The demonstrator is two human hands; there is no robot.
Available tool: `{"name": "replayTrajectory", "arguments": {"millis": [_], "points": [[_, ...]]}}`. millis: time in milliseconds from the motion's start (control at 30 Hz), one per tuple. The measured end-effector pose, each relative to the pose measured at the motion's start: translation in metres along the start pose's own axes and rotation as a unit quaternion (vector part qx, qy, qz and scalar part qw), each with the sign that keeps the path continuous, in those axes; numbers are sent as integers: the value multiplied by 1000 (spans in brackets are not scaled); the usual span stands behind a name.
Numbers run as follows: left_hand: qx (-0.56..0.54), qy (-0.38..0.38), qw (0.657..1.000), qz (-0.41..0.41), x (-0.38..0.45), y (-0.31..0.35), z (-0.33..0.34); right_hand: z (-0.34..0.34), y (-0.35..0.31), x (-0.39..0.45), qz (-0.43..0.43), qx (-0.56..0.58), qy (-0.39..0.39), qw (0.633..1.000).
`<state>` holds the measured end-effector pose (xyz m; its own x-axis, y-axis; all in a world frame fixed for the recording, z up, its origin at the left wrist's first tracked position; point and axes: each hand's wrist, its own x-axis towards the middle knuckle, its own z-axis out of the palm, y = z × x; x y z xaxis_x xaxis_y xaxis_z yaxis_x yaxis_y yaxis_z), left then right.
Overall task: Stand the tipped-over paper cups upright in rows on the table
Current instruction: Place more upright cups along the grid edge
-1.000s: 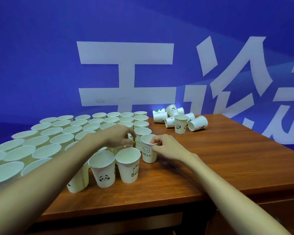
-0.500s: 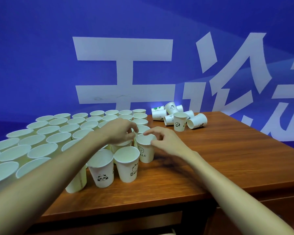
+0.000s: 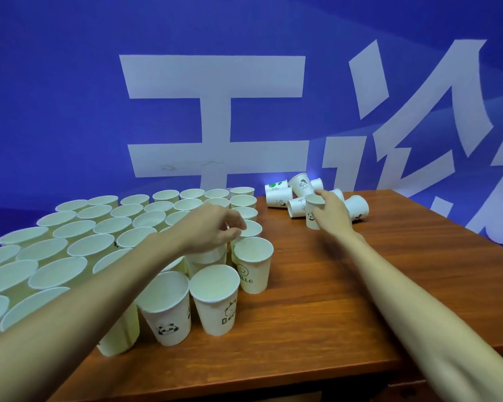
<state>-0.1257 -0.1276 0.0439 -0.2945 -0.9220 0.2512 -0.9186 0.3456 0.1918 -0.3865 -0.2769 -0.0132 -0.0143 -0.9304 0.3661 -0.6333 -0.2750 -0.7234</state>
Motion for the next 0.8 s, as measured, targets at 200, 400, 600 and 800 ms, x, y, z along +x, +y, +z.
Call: {"name": "replayTrajectory", "arguments": {"millis": [200, 400, 600, 800], "points": [[4, 7, 1000, -13, 9, 0, 0, 1, 11, 17, 28, -75, -42, 996], [6, 4, 1000, -18, 13, 4, 1, 0, 11, 20, 9, -91, -21, 996], [16, 5, 1000, -14, 18, 5, 1, -4, 12, 20, 11, -96, -15, 995], [28, 6, 999, -26, 27, 6, 5, -3, 10, 17, -2, -125, -11, 992]]}}
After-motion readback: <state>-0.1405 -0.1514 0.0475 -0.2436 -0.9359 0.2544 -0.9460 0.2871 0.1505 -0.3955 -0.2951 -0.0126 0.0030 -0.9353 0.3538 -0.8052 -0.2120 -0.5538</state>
